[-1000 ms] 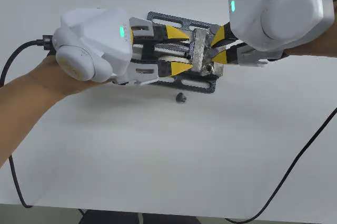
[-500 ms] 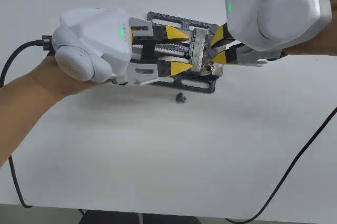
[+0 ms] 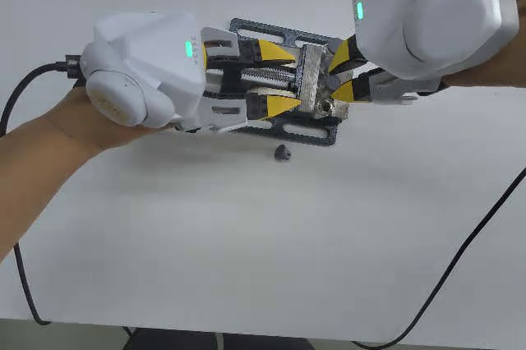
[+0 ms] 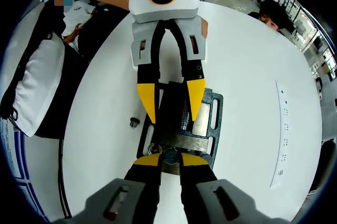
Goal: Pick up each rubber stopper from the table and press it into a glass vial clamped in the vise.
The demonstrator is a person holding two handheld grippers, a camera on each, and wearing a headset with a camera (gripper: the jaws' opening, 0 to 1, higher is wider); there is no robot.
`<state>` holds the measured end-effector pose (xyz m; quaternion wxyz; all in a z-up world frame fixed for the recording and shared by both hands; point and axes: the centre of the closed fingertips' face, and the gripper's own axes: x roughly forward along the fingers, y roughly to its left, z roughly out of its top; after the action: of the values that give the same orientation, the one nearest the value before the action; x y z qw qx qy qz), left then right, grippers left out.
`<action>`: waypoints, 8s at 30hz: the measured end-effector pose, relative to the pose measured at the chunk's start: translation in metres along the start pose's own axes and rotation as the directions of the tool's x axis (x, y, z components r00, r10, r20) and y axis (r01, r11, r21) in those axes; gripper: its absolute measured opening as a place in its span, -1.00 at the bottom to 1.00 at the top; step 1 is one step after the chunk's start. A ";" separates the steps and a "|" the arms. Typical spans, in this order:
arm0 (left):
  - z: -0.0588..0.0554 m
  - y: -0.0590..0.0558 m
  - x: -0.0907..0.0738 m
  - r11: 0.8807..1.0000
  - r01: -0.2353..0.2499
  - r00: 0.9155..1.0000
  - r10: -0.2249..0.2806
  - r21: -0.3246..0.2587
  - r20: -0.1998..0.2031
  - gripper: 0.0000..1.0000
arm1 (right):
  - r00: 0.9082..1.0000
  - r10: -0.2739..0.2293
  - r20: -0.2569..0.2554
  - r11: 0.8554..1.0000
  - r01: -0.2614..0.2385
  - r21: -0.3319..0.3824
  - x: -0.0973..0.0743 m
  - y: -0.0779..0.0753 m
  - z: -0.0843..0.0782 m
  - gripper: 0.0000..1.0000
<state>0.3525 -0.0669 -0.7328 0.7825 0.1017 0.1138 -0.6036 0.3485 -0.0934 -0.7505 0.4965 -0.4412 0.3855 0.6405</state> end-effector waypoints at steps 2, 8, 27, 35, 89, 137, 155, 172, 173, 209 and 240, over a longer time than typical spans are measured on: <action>0.000 0.000 0.000 1.000 0.000 1.000 0.000 -0.001 0.001 -0.56 | 1.000 0.001 0.001 1.000 -0.001 0.000 0.000 0.000 0.000 -0.74; 0.001 0.000 0.001 1.000 0.000 1.000 0.000 -0.001 0.002 -0.57 | 1.000 -0.003 0.006 1.000 0.003 -0.002 -0.002 0.000 0.000 -0.70; 0.002 0.000 0.002 1.000 0.000 1.000 0.000 0.002 0.000 -0.57 | 0.999 -0.015 0.029 1.000 0.015 0.001 -0.010 -0.002 0.003 -0.73; 0.001 -0.001 0.002 1.000 -0.001 1.000 0.001 0.005 -0.004 -0.57 | 0.999 -0.028 0.028 1.000 0.028 -0.011 -0.010 -0.004 0.001 -0.89; 0.001 0.001 -0.001 1.000 -0.012 1.000 0.012 0.002 -0.002 -0.60 | 1.000 0.015 0.019 1.000 -0.016 0.008 -0.002 -0.002 0.002 -0.96; 0.001 0.000 0.001 1.000 -0.009 1.000 0.009 0.003 -0.007 -0.60 | 1.000 0.004 -0.014 0.999 -0.004 -0.033 -0.003 0.001 0.002 -0.92; 0.002 0.001 0.000 1.000 -0.012 1.000 0.012 0.007 -0.006 -0.60 | 0.999 0.006 -0.048 1.000 -0.007 -0.030 -0.002 0.001 0.001 -0.92; 0.001 0.002 0.000 1.000 -0.014 1.000 0.014 0.006 -0.004 -0.60 | 0.999 -0.003 -0.050 1.000 0.001 -0.028 0.001 0.000 0.002 -0.91; 0.001 0.002 0.000 1.000 -0.014 1.000 0.014 0.005 -0.004 -0.60 | 0.999 -0.001 -0.050 1.000 0.000 -0.023 0.001 0.000 0.002 -0.92; 0.005 0.002 0.003 1.000 -0.007 1.000 0.007 0.010 0.000 -0.60 | 0.997 -0.014 -0.082 1.000 0.014 0.010 0.005 -0.003 -0.001 -0.94; 0.007 -0.004 -0.004 1.000 -0.009 1.000 0.009 0.020 -0.008 -0.61 | 0.997 -0.002 -0.075 0.999 0.005 0.042 0.002 -0.003 -0.001 -0.92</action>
<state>0.3481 -0.0668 -0.7249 0.7837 0.1126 0.1105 -0.6008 0.3514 -0.0929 -0.7533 0.4922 -0.4550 0.4162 0.6144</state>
